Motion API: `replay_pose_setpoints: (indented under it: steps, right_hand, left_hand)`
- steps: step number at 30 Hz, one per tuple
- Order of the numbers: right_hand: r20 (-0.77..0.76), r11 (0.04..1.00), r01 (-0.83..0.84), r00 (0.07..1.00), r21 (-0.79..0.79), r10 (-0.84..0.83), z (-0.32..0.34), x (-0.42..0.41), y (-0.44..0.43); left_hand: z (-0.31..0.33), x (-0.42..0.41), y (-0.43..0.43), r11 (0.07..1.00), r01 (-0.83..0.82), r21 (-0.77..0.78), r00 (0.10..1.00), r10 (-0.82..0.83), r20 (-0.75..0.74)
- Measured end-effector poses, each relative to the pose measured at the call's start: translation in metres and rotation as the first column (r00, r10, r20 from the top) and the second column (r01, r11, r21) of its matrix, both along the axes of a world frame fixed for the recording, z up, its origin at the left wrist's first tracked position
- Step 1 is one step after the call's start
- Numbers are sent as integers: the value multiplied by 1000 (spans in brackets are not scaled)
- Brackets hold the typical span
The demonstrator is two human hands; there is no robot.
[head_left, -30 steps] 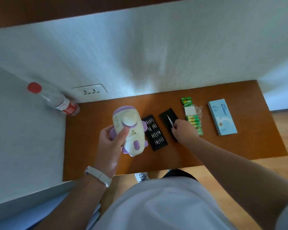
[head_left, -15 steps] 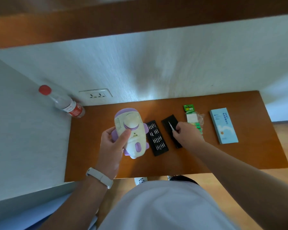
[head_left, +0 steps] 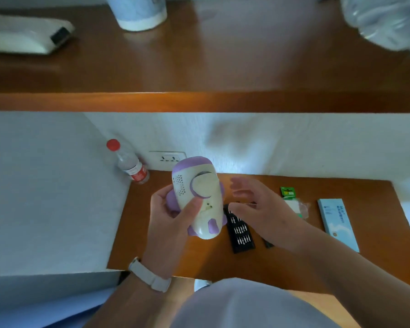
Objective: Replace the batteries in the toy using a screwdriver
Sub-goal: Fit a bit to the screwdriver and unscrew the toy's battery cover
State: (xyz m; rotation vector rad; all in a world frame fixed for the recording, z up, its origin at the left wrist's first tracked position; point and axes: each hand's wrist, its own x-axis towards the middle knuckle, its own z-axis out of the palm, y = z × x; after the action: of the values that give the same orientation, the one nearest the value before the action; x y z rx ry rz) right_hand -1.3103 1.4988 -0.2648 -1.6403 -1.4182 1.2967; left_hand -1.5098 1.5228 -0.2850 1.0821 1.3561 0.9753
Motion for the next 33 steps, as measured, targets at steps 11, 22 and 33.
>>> replay_pose_setpoints:
  steps: [11, 22, 33]
  right_hand:
    - [-411, 975, -221, 891, -23, 192, 16, -45, 11]
    - [-338, 975, -77, 930, 206, 145, 16, -90, 10]
    - [-362, 963, -38, 922, 266, 137, 22, -94, -1]
  left_hand:
    - [20, -14, -30, 982, -123, 145, 992, 123, 15]
    - [18, -41, -36, 951, -126, 283, 989, 100, 106]
    - [24, -46, -26, 929, -77, 361, 987, 21, 156]
